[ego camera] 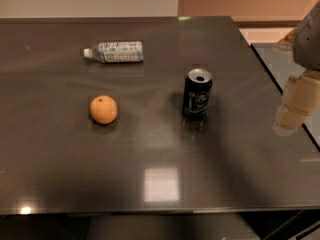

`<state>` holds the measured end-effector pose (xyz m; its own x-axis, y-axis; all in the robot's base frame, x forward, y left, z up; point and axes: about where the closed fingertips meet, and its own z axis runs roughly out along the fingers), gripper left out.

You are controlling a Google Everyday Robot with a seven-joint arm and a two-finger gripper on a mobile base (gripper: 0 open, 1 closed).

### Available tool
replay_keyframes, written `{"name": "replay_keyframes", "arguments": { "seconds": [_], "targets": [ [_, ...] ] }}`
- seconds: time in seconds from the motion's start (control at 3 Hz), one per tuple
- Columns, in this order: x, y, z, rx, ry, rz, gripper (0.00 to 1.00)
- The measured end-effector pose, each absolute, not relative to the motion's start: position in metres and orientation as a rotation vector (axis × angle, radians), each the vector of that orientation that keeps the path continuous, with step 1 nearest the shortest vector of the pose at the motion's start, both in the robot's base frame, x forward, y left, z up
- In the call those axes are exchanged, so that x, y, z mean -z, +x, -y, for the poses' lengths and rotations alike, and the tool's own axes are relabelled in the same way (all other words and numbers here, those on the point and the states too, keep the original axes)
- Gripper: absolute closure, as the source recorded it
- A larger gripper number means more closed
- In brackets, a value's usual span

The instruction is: Move pepsi can near orange

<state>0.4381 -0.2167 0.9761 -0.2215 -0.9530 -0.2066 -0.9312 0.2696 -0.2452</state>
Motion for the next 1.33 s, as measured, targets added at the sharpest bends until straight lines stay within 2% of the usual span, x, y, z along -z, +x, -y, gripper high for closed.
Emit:
{"name": "replay_keyframes", "arguments": {
  "seconds": [0.67,1.33],
  "targets": [
    [-0.970,0.451,0.195,0.062,-1.701,-2.204,0.00],
    [-0.957,0.492,0.135,-0.056,-1.668,-2.135,0.00]
  ]
}}
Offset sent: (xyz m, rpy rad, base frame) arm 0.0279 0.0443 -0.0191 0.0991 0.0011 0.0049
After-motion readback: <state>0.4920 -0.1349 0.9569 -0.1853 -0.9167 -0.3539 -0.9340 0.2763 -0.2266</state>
